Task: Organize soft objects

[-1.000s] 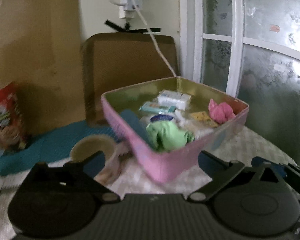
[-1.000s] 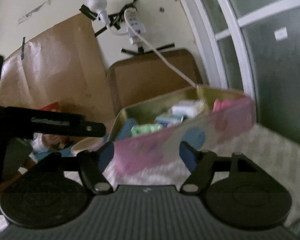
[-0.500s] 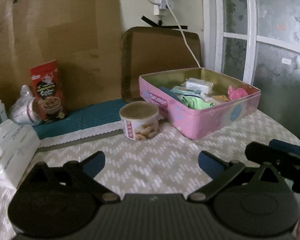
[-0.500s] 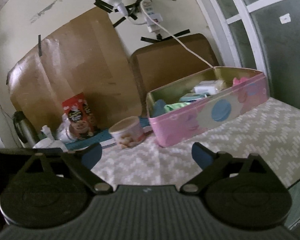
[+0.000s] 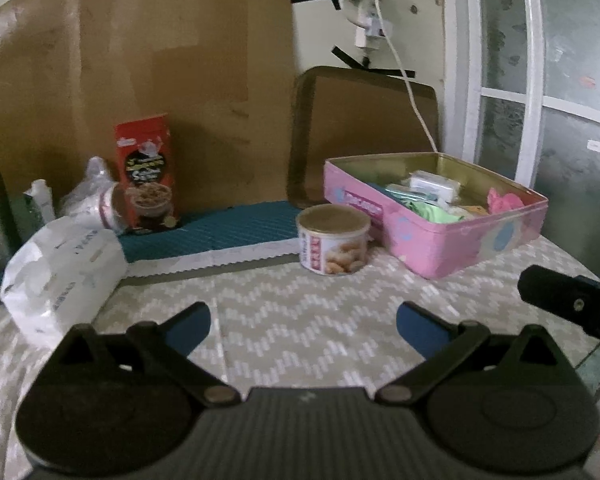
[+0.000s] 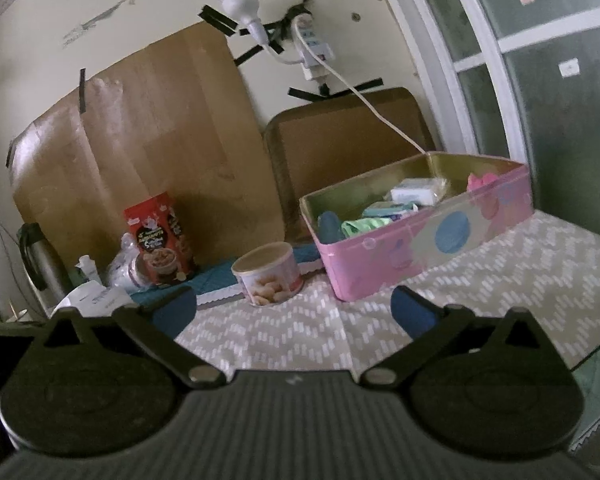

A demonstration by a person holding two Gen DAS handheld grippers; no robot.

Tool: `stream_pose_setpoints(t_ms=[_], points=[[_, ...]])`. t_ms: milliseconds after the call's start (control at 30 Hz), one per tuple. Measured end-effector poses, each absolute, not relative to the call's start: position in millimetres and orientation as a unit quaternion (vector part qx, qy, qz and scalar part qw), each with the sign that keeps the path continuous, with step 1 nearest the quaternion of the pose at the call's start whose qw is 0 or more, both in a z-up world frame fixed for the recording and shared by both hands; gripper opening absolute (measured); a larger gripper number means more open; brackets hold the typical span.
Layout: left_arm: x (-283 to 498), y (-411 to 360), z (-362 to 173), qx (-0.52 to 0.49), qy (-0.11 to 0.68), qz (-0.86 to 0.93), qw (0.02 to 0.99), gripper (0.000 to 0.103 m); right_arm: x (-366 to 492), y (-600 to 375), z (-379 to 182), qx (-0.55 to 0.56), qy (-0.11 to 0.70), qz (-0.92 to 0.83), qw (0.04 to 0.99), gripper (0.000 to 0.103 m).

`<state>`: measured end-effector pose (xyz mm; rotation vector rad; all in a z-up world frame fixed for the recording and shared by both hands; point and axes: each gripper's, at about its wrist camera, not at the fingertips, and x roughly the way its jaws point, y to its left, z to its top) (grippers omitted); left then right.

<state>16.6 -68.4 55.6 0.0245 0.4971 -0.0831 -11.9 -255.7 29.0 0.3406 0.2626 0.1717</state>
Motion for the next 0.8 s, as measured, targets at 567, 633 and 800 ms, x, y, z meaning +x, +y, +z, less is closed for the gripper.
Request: stream_pose_setpoints(t_ms=[567, 633, 800], points=[[12.1, -66.7, 47.5, 0.031, 0.261, -0.032, 0.964, 0.103, -13.3, -242.2, 32.0, 0.163, 0.127, 0.097, 0.974, 0.103], [11.1, -68.6, 46.1, 0.037, 0.261, -0.032, 0.964, 0.103, -11.9, -244.1, 30.4, 0.167, 0.131, 0.095, 0.973, 0.103], [11.2, -73.0, 43.2, 0.055, 0.268, -0.031, 0.961, 0.103, -10.5, -249.4, 27.3, 0.181, 0.135, 0.083, 0.971, 0.103]])
